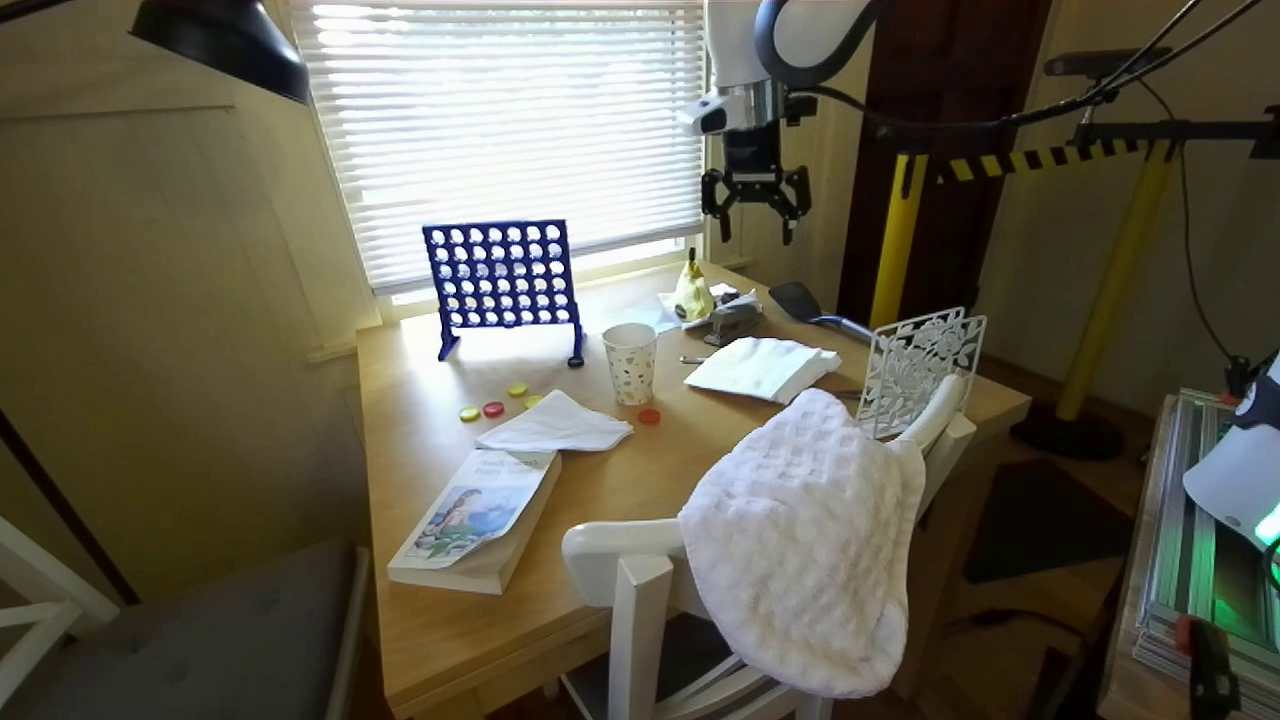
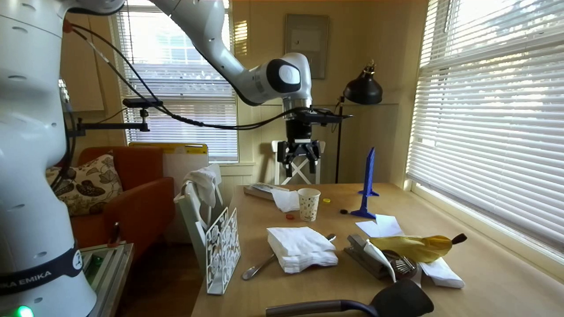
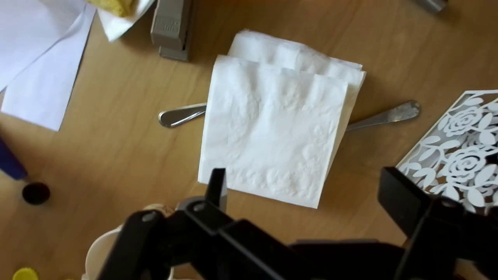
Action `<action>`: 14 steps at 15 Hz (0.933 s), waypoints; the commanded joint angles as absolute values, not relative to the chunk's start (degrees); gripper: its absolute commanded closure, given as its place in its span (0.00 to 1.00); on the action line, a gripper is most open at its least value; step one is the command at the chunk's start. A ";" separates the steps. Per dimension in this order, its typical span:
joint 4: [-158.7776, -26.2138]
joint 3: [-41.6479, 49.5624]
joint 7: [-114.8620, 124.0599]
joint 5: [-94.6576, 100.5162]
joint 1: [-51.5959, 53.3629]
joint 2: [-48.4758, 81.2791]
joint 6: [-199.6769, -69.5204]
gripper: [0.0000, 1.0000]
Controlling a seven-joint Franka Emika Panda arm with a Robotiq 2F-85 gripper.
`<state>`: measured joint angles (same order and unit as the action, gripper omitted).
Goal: Put the paper towels on the table
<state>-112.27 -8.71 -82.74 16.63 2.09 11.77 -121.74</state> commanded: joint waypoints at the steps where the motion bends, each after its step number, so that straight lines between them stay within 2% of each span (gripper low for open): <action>1: -114.48 -9.51 -93.21 14.77 2.52 9.46 -125.30 0.00; 2: -112.32 -8.38 -88.10 16.21 3.22 11.32 -123.24 0.00; 14: -112.47 -8.72 -91.63 16.18 3.49 11.15 -123.97 0.00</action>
